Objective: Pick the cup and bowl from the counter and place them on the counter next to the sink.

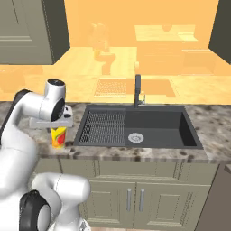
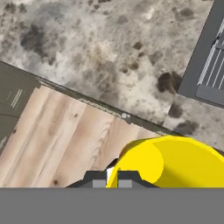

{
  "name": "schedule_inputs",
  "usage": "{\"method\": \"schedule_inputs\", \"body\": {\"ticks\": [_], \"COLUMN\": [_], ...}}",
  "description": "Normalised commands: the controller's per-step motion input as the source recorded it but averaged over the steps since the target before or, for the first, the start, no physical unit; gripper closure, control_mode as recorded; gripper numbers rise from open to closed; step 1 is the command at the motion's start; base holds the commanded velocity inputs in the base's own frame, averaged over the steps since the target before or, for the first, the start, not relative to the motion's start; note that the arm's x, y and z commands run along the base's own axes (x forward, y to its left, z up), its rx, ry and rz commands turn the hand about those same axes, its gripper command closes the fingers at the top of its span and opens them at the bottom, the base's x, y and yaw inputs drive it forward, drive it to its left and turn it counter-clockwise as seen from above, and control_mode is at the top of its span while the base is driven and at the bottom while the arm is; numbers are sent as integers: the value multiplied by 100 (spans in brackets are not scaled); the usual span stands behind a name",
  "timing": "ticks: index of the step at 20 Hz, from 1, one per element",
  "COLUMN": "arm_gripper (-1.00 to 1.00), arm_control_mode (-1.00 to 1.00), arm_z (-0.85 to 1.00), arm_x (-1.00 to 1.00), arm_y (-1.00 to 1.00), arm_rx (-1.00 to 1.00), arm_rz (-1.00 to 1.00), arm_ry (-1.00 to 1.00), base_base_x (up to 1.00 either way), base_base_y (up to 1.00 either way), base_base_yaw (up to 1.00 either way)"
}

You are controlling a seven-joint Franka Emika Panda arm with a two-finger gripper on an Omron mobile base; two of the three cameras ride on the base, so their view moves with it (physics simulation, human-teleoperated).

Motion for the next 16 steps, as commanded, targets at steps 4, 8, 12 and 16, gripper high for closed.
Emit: {"method": "schedule_inputs", "body": {"ticks": [4, 8, 12, 16], "arm_gripper": [100, 100, 100, 100], "arm_control_mode": [-100, -100, -100, -100], "arm_z": [-13, -19, -14, -22], "arm_x": [67, 59, 53, 52], "arm_y": [31, 38, 42, 41], "arm_rx": [0, 0, 0, 0], "arm_rz": [0, 0, 0, 0], "arm_ry": [0, 0, 0, 1], "base_base_x": [0, 0, 0, 0], "base_base_y": [0, 0, 0, 0], "base_base_yaw": [0, 0, 0, 0]}}
